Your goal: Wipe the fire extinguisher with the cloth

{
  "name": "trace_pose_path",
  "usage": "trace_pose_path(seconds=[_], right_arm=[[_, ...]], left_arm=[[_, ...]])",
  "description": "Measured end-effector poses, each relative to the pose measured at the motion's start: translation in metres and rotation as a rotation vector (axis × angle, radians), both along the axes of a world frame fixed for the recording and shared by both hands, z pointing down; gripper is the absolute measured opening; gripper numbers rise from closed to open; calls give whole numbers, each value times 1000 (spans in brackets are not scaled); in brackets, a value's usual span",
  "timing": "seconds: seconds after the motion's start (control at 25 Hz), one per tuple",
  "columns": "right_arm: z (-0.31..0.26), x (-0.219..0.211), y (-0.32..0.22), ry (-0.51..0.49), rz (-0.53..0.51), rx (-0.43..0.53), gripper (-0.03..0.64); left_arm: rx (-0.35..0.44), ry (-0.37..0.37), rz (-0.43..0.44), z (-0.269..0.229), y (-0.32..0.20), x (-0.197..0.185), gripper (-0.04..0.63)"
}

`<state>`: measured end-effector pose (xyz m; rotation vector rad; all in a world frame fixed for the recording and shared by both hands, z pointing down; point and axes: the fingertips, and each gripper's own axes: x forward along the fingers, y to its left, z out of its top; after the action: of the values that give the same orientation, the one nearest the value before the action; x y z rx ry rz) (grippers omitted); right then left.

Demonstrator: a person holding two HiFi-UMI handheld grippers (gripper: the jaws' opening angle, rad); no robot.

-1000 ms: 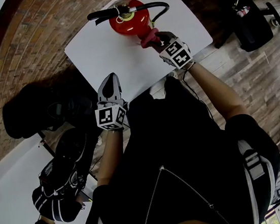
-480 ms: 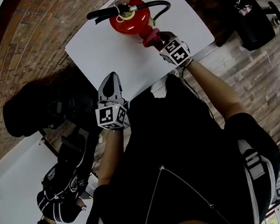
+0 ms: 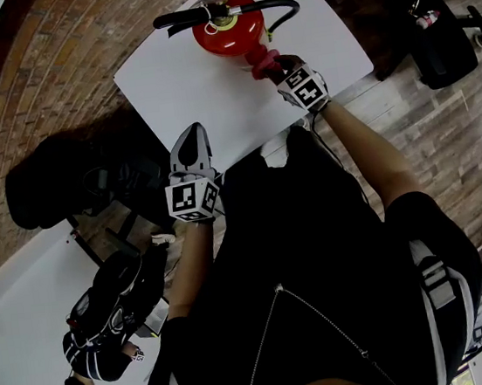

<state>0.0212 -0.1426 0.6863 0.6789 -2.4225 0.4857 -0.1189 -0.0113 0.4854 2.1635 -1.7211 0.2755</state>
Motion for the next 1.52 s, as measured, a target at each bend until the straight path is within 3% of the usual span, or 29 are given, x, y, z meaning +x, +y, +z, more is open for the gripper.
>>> trace_pose_path(seconds=[0.44,0.96,1.24,1.52], right_arm=[[54,-2,-3,30,5,-29,117],[115,-1,-8,153,44,-82,117],[110,6,-5,185,64,-75,117],[61,14,14,139,138,-57,115]], left_arm=[[-23,-8,-21,6,9,-4,17],[-34,-15,-49,9,18,-8,17],[2,-7,-64,0,23,-15,17],[36,20,-27,-11,24,-30,17]])
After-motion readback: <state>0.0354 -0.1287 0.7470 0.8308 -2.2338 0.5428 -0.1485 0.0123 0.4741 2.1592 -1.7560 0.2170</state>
